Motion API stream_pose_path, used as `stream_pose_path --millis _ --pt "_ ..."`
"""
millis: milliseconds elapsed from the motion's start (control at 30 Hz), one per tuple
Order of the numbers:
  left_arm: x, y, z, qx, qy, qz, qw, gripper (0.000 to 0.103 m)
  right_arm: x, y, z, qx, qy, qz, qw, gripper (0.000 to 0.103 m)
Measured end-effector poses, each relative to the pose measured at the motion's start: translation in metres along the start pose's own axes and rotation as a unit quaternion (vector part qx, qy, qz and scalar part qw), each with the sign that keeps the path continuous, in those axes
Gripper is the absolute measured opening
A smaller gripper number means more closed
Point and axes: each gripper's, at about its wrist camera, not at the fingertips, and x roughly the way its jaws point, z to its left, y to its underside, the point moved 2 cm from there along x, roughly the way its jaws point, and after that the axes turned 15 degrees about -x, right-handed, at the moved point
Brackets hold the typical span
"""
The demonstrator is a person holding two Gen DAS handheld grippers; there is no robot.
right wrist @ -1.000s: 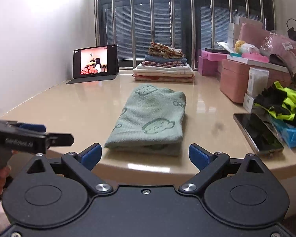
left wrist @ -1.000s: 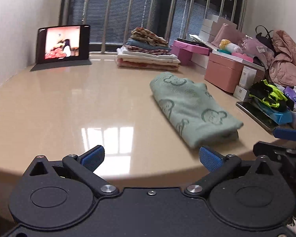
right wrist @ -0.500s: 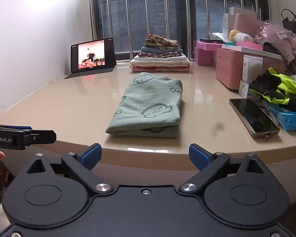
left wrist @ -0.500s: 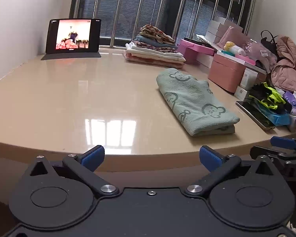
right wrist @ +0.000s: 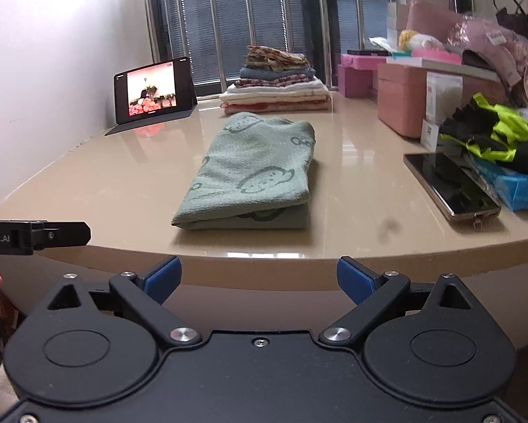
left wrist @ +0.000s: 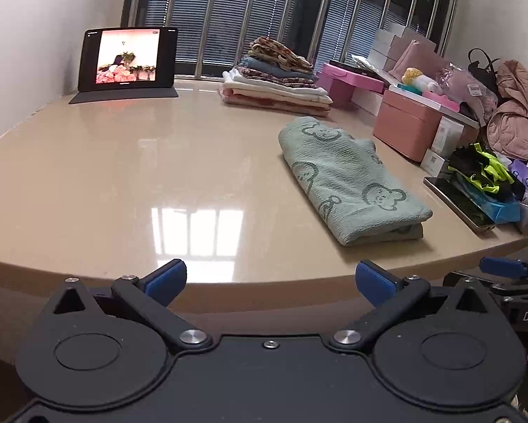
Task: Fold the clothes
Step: 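Grasp the folded green pants bundle with both grippers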
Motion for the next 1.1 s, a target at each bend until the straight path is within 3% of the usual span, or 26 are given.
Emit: stream_pose_path --millis 533,867,1100 --pt "0.067 -0.048 -0.014 -0.018 0.017 0.034 0.9991 0.103 0.049 -0.020 -0.056 0.074 -0.007 0.008 0.997 0.097" --pt "0.132 -0.079 -0.032 -0.066 0.036 0.057 0.9955 0.103 0.111 -0.054 -0.088 0.119 -0.073 0.004 0.990 0.096" --pt "0.175 -0.091 -0.041 -0.072 0.059 0.080 0.9924 0.102 0.152 -0.077 -0.096 0.121 -0.108 0.013 0.987 0.084"
